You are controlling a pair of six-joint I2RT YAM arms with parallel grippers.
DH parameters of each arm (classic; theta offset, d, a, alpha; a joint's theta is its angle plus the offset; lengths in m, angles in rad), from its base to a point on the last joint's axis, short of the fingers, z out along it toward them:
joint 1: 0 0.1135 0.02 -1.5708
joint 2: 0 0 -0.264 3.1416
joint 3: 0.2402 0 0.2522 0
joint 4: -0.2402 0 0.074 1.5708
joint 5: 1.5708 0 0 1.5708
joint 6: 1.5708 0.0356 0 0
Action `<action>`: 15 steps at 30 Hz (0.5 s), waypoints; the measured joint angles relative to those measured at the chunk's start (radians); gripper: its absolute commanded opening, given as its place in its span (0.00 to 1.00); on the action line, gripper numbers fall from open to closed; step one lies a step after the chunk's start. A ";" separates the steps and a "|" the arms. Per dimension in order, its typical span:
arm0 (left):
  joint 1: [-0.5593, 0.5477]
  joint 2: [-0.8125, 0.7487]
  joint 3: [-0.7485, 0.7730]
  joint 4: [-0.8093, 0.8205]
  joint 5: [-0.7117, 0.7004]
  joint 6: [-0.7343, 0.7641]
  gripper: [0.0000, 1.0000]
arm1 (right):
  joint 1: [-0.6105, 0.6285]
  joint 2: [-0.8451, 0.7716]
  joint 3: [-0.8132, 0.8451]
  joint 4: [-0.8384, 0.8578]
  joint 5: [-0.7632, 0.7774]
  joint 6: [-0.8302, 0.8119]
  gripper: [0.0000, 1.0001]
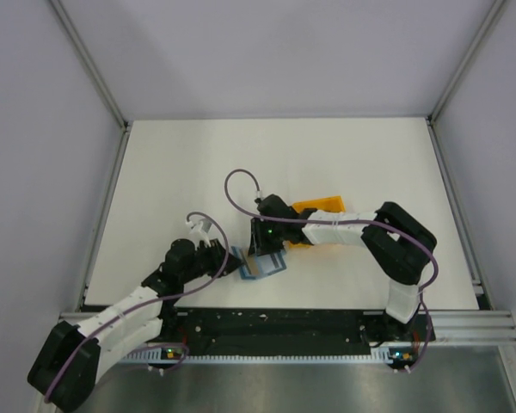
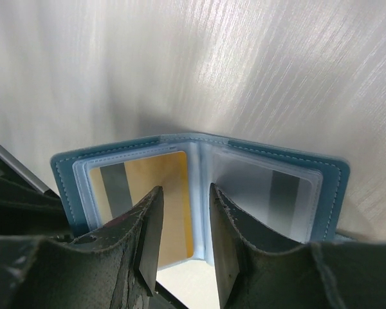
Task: Put the credit cards into the card holder
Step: Insert the credit card into the card holder.
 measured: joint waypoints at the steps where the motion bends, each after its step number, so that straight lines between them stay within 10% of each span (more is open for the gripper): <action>1: 0.000 -0.002 0.000 0.007 0.006 0.000 0.27 | 0.000 0.000 0.000 0.001 -0.001 0.000 0.35; 15: 0.000 0.044 0.004 0.071 0.048 0.009 0.10 | -0.010 0.000 0.000 0.001 -0.002 0.000 0.36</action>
